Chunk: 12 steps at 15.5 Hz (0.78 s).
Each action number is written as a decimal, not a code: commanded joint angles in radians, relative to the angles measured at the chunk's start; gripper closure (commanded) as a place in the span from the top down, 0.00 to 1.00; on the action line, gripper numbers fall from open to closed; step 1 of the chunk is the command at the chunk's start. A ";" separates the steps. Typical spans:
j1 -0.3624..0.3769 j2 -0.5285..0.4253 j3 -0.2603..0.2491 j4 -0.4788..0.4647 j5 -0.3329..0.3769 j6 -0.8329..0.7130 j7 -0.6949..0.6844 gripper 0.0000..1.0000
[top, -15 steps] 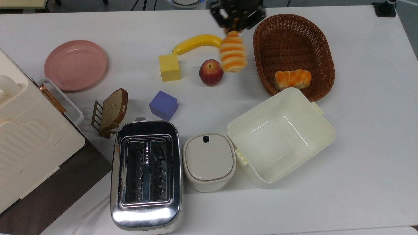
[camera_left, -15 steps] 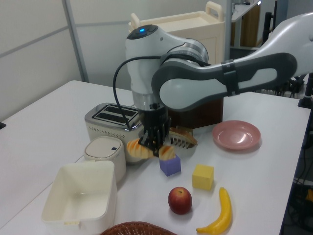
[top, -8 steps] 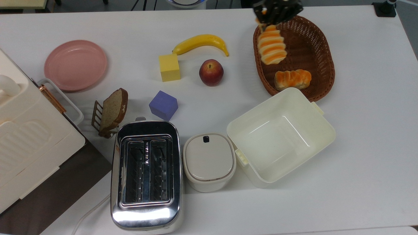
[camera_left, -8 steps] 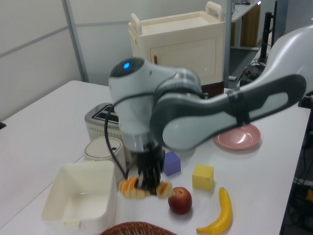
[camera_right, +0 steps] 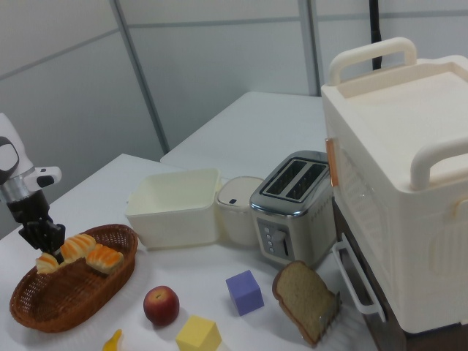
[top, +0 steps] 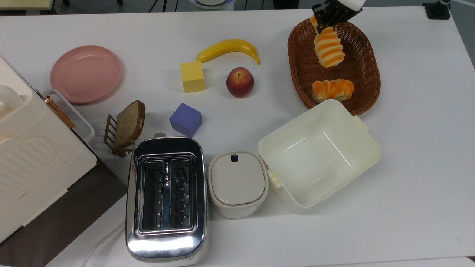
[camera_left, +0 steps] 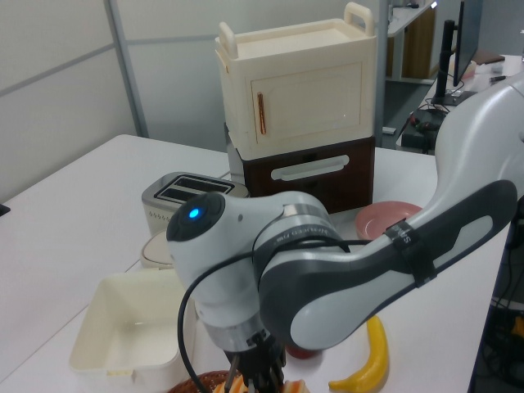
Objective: Put the bread in the basket
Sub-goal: 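Lower the bread roll into the basket and open the gripper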
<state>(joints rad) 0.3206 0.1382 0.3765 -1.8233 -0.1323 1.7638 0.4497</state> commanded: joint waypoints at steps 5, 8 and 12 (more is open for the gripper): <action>0.026 0.023 0.056 -0.033 -0.049 0.006 0.012 0.06; 0.023 0.024 0.058 -0.034 -0.049 0.006 0.012 0.71; 0.020 0.028 0.056 -0.030 -0.070 0.006 0.023 1.00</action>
<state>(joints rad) 0.3420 0.1749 0.4338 -1.8466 -0.1784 1.7639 0.4504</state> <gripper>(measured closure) 0.511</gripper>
